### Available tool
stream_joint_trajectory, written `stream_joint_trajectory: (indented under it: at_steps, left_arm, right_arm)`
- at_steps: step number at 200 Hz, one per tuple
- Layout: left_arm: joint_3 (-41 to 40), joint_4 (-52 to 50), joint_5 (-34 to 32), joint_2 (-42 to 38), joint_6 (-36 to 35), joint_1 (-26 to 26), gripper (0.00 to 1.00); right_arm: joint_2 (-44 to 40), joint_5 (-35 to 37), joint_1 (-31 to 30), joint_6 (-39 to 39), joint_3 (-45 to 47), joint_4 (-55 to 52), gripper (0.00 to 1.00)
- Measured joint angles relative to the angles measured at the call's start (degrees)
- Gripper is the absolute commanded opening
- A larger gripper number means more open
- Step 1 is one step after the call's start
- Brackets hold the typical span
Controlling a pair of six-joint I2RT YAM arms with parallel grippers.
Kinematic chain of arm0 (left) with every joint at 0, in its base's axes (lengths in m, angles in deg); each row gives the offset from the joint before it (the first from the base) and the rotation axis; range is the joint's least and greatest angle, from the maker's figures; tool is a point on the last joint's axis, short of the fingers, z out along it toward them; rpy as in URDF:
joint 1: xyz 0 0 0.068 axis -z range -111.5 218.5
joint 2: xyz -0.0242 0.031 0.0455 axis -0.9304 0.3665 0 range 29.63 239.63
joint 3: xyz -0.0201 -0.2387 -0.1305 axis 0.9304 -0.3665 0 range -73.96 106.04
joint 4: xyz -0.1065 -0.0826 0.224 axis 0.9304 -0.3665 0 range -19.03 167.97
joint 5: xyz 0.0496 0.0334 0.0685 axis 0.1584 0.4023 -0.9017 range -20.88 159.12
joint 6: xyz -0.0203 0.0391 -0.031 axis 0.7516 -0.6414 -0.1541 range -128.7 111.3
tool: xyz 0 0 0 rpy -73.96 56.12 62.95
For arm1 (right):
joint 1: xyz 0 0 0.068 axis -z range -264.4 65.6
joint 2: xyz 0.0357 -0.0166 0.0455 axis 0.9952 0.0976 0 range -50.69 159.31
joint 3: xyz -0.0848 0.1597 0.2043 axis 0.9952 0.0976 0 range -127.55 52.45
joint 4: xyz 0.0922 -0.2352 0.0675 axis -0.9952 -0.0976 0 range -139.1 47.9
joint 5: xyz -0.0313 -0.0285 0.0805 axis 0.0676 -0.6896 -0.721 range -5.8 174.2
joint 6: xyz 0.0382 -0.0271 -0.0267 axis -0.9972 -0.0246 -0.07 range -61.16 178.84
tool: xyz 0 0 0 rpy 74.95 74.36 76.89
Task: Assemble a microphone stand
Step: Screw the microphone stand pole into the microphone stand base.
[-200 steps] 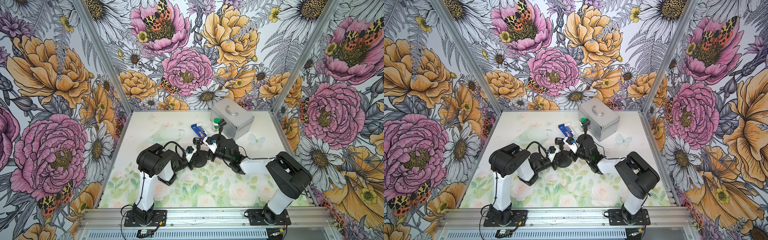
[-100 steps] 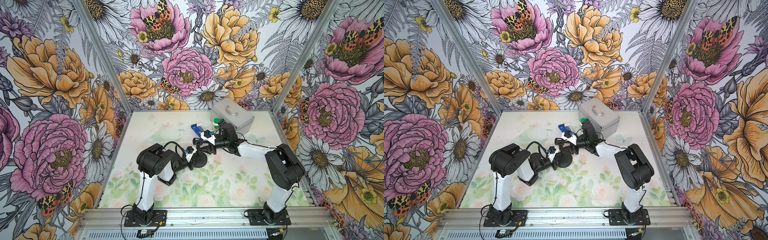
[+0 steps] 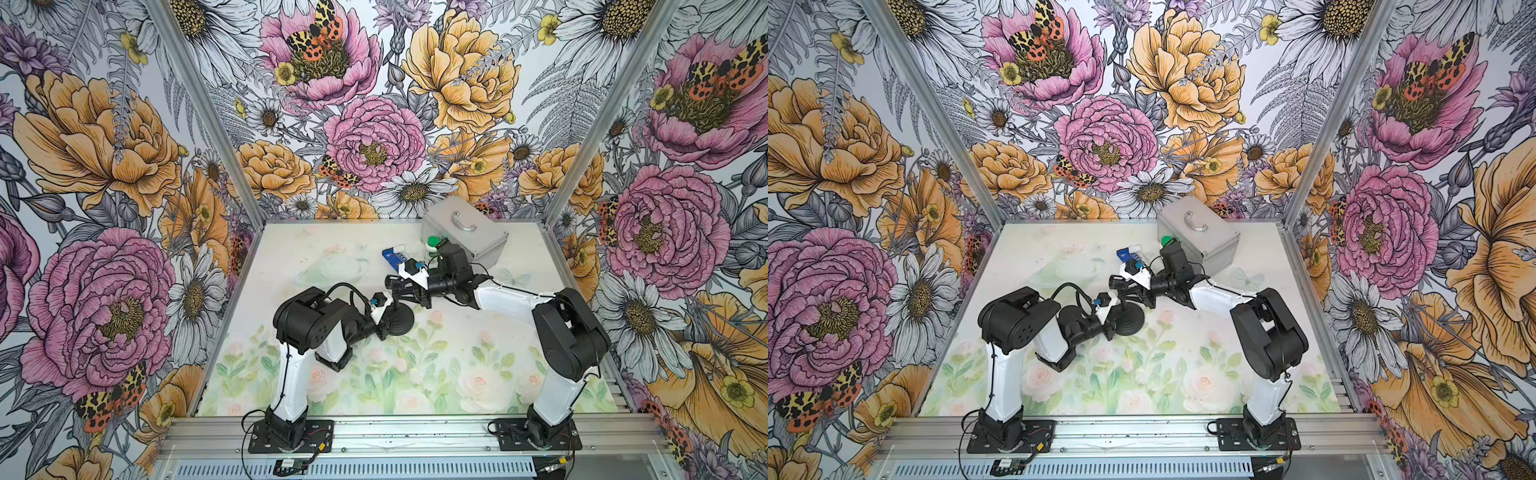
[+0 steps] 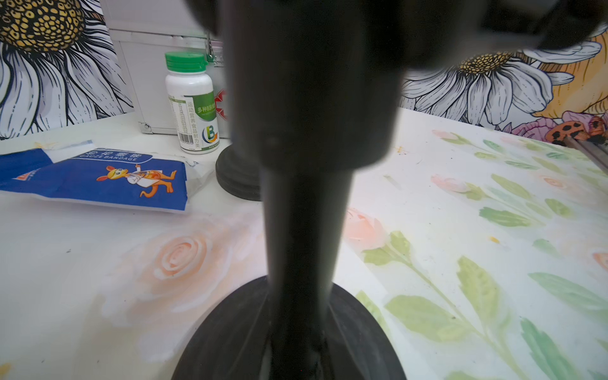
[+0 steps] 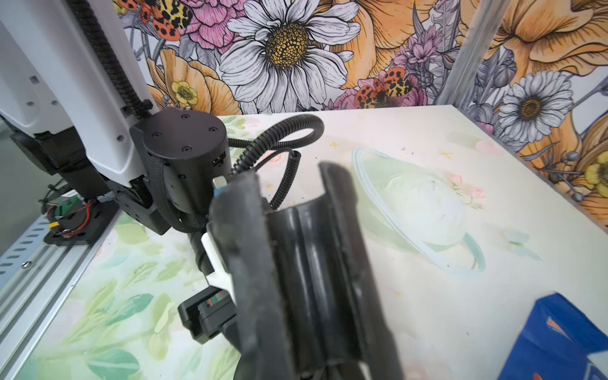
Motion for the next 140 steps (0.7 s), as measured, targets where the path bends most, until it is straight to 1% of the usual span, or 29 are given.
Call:
stream_joint_trajectory:
  at_steps: [14,29,38,50,61,73,80,88,101,117,125,140]
  left_arm:
    - [0.0,0.0,0.0,0.1,-0.3,-0.2,0.20]
    - [0.0,0.1,-0.2,0.1,-0.8,-0.5,0.19]
    - [0.0,0.1,-0.3,0.1,-0.8,-0.6,0.20]
    - [0.0,0.2,-0.9,0.1,-0.7,-0.9,0.19]
    - [0.0,0.2,-1.2,0.1,-0.3,-1.3,0.20]
    - [-0.2,0.4,-1.5,0.1,-0.1,-1.6,0.20]
    - [-0.2,0.4,-1.8,0.1,0.1,-1.7,0.19]
    - [-0.2,0.4,-1.9,0.1,0.1,-1.7,0.19]
    - [-0.2,0.5,-2.0,0.1,0.2,-1.7,0.19]
    - [0.0,0.5,-2.0,0.1,0.5,-1.7,0.19]
    - [0.1,0.4,-2.0,0.1,0.4,-1.5,0.19]
    - [0.2,0.2,-1.9,0.1,0.3,-1.0,0.19]
  right_arm:
    - [-3.3,10.2,-2.8,-6.4,6.0,8.1,0.00]
    - [-5.6,25.1,-7.5,-13.5,13.0,19.3,0.00]
    - [-5.8,35.6,-11.2,-17.5,16.0,25.3,0.00]
    - [-4.4,48.7,-15.7,-21.3,16.8,29.8,0.00]
    - [-2.4,58.9,-19.0,-23.4,16.3,32.9,0.00]
    - [-0.5,65.5,-21.2,-24.6,15.7,35.4,0.00]
    - [0.2,67.5,-21.8,-24.8,15.5,36.4,0.00]
    - [0.5,68.0,-22.0,-24.8,15.4,37.0,0.00]
    - [0.4,67.2,-21.7,-24.2,15.4,36.9,0.23]
    - [-0.4,62.4,-19.9,-22.2,15.4,35.7,0.37]
    - [-1.2,59.4,-18.5,-19.9,15.5,34.5,0.40]
    - [-3.2,50.0,-14.8,-16.2,15.7,31.1,0.43]
